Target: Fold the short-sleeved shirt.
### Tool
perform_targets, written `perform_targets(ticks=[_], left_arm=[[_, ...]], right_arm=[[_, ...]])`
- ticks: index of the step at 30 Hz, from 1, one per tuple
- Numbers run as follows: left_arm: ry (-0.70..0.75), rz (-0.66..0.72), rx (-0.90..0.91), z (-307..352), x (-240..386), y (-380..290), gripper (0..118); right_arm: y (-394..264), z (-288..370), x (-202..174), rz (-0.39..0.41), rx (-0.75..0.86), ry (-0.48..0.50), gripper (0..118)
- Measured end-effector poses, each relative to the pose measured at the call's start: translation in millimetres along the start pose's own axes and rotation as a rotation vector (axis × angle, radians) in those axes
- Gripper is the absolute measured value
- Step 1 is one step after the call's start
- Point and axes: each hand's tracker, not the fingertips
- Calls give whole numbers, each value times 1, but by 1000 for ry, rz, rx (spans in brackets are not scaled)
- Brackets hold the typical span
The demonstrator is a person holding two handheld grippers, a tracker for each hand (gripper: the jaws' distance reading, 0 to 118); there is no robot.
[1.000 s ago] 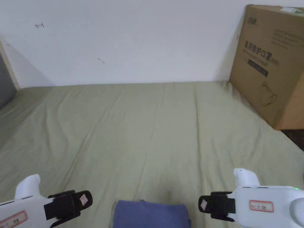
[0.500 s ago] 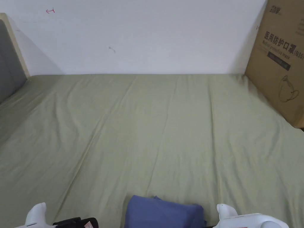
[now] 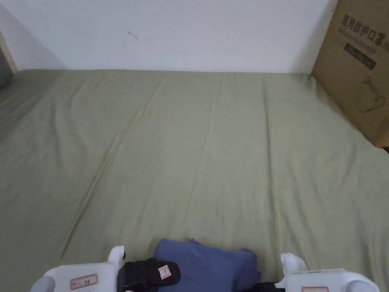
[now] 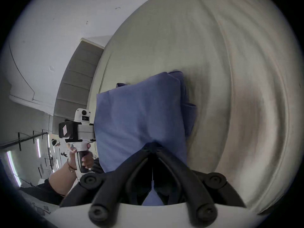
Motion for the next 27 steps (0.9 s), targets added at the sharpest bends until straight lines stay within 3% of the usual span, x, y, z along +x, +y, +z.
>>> perform_targets(ticks=[2, 3, 4, 5, 6, 7, 8, 9, 13, 16, 20, 27], left_arm=[[-22, 15, 0, -16, 0, -1, 118], [-34, 17, -3, -18, -2, 0, 111], [-21, 13, 5, -18, -4, 0, 82], [36, 1, 24, -20, -2, -2, 35], [161, -7, 31, -19, -8, -3, 22], [237, -10, 22, -24, -16, -6, 22], [120, 12, 48, -23, -20, -9, 22], [97, 18, 58, -21, -11, -9, 22], [184, -36, 27, -21, 7, -7, 22], [205, -91, 47, -10, 28, -10, 22], [162, -179, 121, 43, 67, -6, 22], [441, -234, 224, 187, 90, 30, 22]], right_arm=[[1, 0, 5, -32, 0, 15, 0], [1, 0, 5, -36, 0, 18, 0], [1, 0, 5, -37, 0, 20, 0], [1, 0, 5, -38, 1, 19, 0], [0, 1, 6, -40, 2, 22, 0], [0, 1, 7, -46, 4, 33, 0], [-1, 0, 7, -57, 3, 44, 0], [-1, 0, 7, -60, 8, 25, 0], [-1, 5, 0, -58, 10, 24, 0], [0, 20, -12, 13, 44, -18, 0], [-2, 55, -37, 79, 106, -20, 0], [-4, 102, -69, 188, 200, -61, 0]])
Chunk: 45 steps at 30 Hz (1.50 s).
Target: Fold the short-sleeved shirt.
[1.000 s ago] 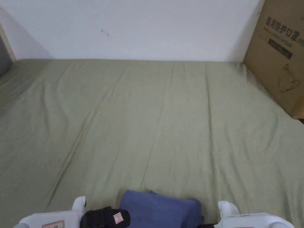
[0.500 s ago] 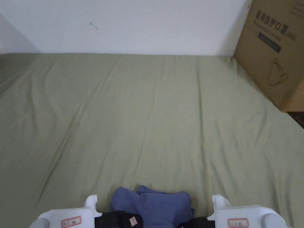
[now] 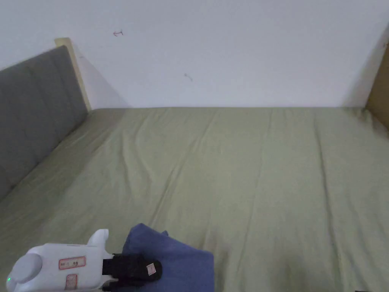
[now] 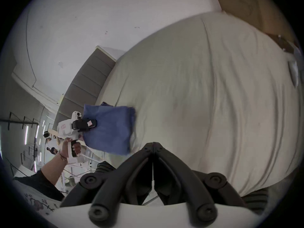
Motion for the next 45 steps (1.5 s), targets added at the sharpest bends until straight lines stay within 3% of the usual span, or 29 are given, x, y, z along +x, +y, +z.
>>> perform_targets(ticks=[4, 11, 12, 15, 16, 17, 23, 26, 28, 30, 31, 33, 36, 41, 43, 45], left_arm=[[295, -67, -25, 57, -37, 40, 23], [657, -106, -50, 112, -82, 78, 28], [691, -108, -57, 119, -87, 80, 37], [818, -151, -21, 131, -74, 70, 110], [870, -167, -9, 136, -74, 69, 118], [897, -169, 9, 141, -73, 67, 113], [1019, -277, 127, 183, -81, 76, 113], [991, -394, 105, 171, -52, 61, 113], [830, -374, 91, 154, -33, 47, 113], [662, -310, 36, 125, 0, 29, 105], [603, -293, 17, 109, 14, 20, 76], [566, -336, 25, 78, 45, 5, 5], [527, -369, 53, 31, 120, -26, 1], [356, -299, 353, -2, 183, -38, 1], [412, -384, 498, -3, 206, -39, 1], [509, -556, 630, -6, 233, -45, 1]], right_arm=[[2, 8, -10, 18, 17, -10, 0], [0, -2, -25, 95, -16, -73, 0], [-1, -4, -26, 101, -22, -75, 0], [-2, -9, -31, 111, -31, -79, 0], [-2, -11, -32, 110, -33, -76, 0], [-1, -13, -33, 107, -35, -73, 0], [4, -19, -38, 118, -37, -67, 0], [6, -20, -44, 142, -26, -67, 0], [7, -20, -47, 170, -14, -72, 0], [9, -21, -50, 195, -2, -72, 0], [10, -21, -52, 205, 5, -71, 0], [14, -20, -56, 213, 18, -59, 0], [23, -12, -64, 209, 33, -49, 0], [38, 18, -80, 218, 158, -76, 0], [41, 34, -87, 246, 265, -122, 0], [45, 47, -95, 260, 407, -198, 0]])
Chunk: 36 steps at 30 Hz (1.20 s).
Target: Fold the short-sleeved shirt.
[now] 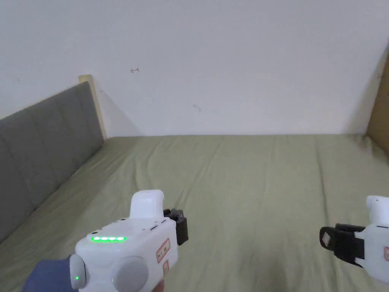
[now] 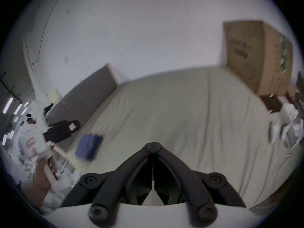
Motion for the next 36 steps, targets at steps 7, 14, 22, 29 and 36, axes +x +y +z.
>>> perform_targets(ticks=[7, 14, 22, 29, 36], left_arm=[[143, -107, 261, 22, 48, 15, 1], [165, -119, 328, 24, 67, 14, 27], [100, -76, 340, 21, 66, 11, 118], [118, -85, 317, 21, 62, 13, 118], [176, -94, 305, 21, 59, 9, 118]], right_arm=[[4, 35, 5, 92, 434, -181, 0], [-5, 46, 12, 127, 605, -237, 77], [-4, 37, 9, 182, 559, -249, 118], [-6, 31, 0, 221, 542, -269, 118], [-4, 32, -4, 217, 539, -254, 118]])
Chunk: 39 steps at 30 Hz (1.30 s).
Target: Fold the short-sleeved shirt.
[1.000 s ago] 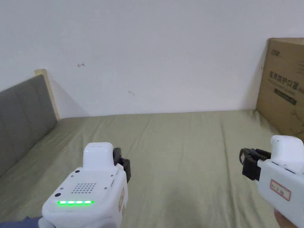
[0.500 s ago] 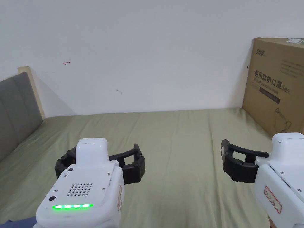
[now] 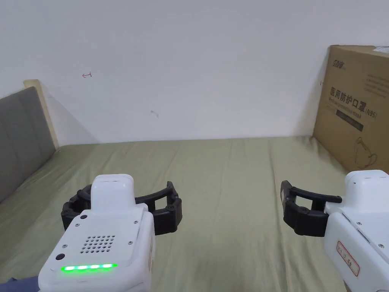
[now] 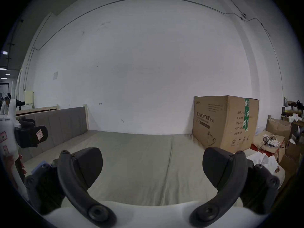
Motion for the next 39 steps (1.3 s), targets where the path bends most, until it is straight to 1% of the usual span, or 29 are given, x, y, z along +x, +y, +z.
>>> perform_targets(ticks=[3, 8, 14, 26, 30, 35, 38, 39], left_arm=[[-38, 23, -2, 2, -2, -2, 118], [3, 32, -43, -2, 0, -3, 118], [-16, 63, -52, -1, -3, -1, 118], [-16, 97, -84, 0, -1, -3, 118], [-18, 112, -92, 1, -2, -4, 118], [3, 121, -141, -5, -3, -6, 118], [-41, 174, -146, -5, -7, -8, 118], [-33, 180, -147, -5, -7, -8, 118]], right_arm=[[-2, -1, 1, -14, -5, 19, 118], [-7, -3, -1, -20, -34, 22, 118], [-9, -4, 1, -36, -48, 28, 118], [-14, -1, -4, -28, -72, 32, 118], [-16, 1, -4, -39, -71, 46, 118], [-18, 0, -4, -37, -83, 46, 118], [-19, -2, -3, -55, -94, 45, 118], [-20, -2, -2, -61, -97, 44, 118]])
